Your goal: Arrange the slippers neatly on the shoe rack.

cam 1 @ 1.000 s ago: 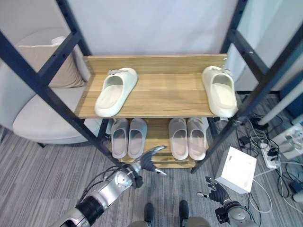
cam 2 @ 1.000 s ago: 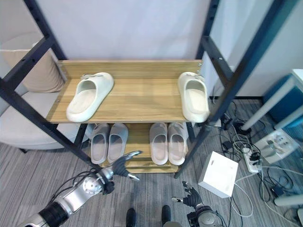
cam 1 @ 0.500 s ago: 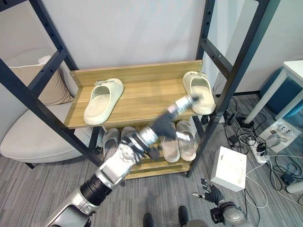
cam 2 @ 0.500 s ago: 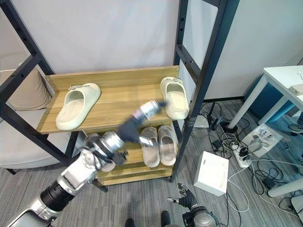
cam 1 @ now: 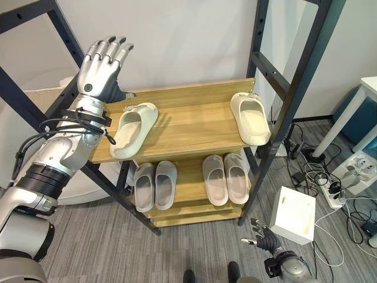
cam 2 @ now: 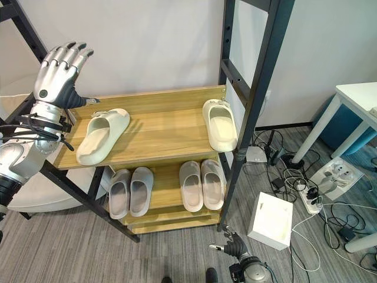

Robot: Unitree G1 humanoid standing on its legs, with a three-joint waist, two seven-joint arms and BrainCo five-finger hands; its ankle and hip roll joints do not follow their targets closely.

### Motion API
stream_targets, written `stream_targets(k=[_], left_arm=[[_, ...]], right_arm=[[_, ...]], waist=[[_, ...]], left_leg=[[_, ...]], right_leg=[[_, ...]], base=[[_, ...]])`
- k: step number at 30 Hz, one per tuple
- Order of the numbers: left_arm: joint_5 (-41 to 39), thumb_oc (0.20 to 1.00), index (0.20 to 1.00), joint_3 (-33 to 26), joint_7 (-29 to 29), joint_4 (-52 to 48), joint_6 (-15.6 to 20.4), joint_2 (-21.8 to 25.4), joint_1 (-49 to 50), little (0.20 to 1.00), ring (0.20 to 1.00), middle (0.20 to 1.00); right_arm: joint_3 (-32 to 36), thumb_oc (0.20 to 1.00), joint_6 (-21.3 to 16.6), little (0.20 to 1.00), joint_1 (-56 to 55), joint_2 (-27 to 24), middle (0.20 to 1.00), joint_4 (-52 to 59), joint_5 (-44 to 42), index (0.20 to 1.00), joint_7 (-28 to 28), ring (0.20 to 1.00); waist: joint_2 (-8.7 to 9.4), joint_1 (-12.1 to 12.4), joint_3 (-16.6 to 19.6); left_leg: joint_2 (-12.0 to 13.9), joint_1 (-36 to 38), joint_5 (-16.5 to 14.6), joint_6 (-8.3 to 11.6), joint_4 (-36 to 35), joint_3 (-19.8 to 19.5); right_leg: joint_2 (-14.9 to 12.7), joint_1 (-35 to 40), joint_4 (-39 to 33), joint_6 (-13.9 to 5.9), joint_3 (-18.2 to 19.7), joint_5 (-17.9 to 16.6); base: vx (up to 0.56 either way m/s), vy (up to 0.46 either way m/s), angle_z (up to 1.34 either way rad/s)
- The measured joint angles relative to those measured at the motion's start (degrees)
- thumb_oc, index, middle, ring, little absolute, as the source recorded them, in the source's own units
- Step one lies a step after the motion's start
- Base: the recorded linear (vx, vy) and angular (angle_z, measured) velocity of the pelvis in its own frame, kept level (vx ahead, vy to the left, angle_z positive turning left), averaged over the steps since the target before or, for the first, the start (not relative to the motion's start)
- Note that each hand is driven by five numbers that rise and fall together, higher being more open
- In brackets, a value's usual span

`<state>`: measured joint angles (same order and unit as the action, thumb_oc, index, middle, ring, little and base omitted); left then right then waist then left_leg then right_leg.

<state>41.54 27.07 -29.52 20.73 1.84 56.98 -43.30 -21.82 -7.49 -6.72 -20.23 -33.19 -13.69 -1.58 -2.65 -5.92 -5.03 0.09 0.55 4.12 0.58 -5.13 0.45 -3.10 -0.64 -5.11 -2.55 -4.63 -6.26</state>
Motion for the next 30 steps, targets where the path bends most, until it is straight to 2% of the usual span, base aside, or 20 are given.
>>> stream_targets(k=[4, 13, 20, 21, 22, 23, 30], left_arm=[[4.8, 1.000, 1.000, 2.5, 0.1, 2.3, -1.6, 1.5, 0.0, 1.000, 1.000, 1.000], [7.1, 1.000, 1.000, 4.6, 1.3, 8.3, -2.9, 1.6, -0.2, 1.000, 1.000, 1.000], [7.4, 1.000, 1.000, 12.0, 2.6, 16.2, -3.6, 1.7, -4.3, 1.000, 1.000, 1.000], [7.4, 0.589, 0.589, 13.1, 2.6, 16.6, -3.7, 1.7, -5.6, 0.589, 0.589, 0.589], [7.4, 0.420, 0.420, 13.4, 2.6, 16.7, -3.7, 1.7, -6.2, 0.420, 0.420, 0.420], [7.3, 0.200, 0.200, 13.4, 2.6, 16.9, -3.7, 1.7, -6.8, 0.200, 0.200, 0.200], [5.7, 0.200, 0.200, 13.4, 2.9, 20.1, -3.5, 1.0, -7.4, 0.200, 0.200, 0.200]], right_arm=[[0.0, 1.000, -0.1, 1.000, -1.2, 0.0, 1.000, 0.0, -0.7, 1.000, -0.1, 1.000], [0.2, 1.000, -1.0, 1.000, -1.4, -0.2, 1.000, 1.5, -1.1, 1.000, -0.3, 1.000], [0.4, 1.000, -1.4, 1.000, -1.9, -0.3, 1.000, 2.4, -1.2, 1.000, -0.3, 1.000], [0.5, 1.000, -1.4, 1.000, -2.7, -0.3, 1.000, 2.4, -1.3, 1.000, -0.4, 1.000], [0.5, 1.000, -1.4, 1.000, -2.8, -0.3, 1.000, 2.5, -1.3, 1.000, -0.4, 1.000], [0.5, 1.000, -1.4, 1.000, -3.1, -0.3, 1.000, 2.5, -1.3, 1.000, -0.4, 1.000], [0.5, 1.000, -1.4, 1.000, -3.6, -0.1, 1.000, 2.8, -2.1, 1.000, -0.6, 1.000]], waist=[[0.09, -0.1, 0.0], [0.72, -0.3, -0.1], [1.84, -1.3, -0.1], [2.29, -1.6, -0.3], [2.51, -1.8, -0.5], [2.71, -2.0, -0.5], [3.69, -3.0, -0.7]], left_leg=[[0.0, -0.8, 0.1, -0.15, 0.0, 0.2], [0.1, -2.4, 0.0, -0.13, 0.0, 1.8], [0.2, -3.5, -0.1, -0.09, 0.0, 3.4], [0.3, -3.9, -0.1, -0.10, 0.0, 3.6], [0.3, -4.0, -0.1, -0.10, 0.0, 3.6], [0.3, -4.3, -0.1, -0.10, 0.0, 3.7], [0.3, -4.5, -0.4, -0.21, 0.0, 5.6]], right_leg=[[0.0, -0.9, 0.0, 0.04, 0.3, -0.4], [0.2, -3.1, 0.0, -0.19, 1.6, -0.5], [0.4, -4.9, 0.0, -0.29, 3.3, -0.9], [0.5, -5.5, 0.0, -0.29, 3.5, -1.1], [0.5, -5.6, 0.0, -0.28, 3.5, -1.1], [0.6, -5.9, 0.0, -0.26, 3.6, -1.2], [0.7, -6.8, 0.0, -0.27, 5.1, -1.4]], base=[[0.02, 0.013, -0.05], [0.01, 0.015, -0.06], [0.02, 0.024, -0.13], [0.03, 0.031, -0.08], [0.02, 0.021, -0.06], [0.02, 0.021, -0.05], [0.01, 0.014, -0.11]])
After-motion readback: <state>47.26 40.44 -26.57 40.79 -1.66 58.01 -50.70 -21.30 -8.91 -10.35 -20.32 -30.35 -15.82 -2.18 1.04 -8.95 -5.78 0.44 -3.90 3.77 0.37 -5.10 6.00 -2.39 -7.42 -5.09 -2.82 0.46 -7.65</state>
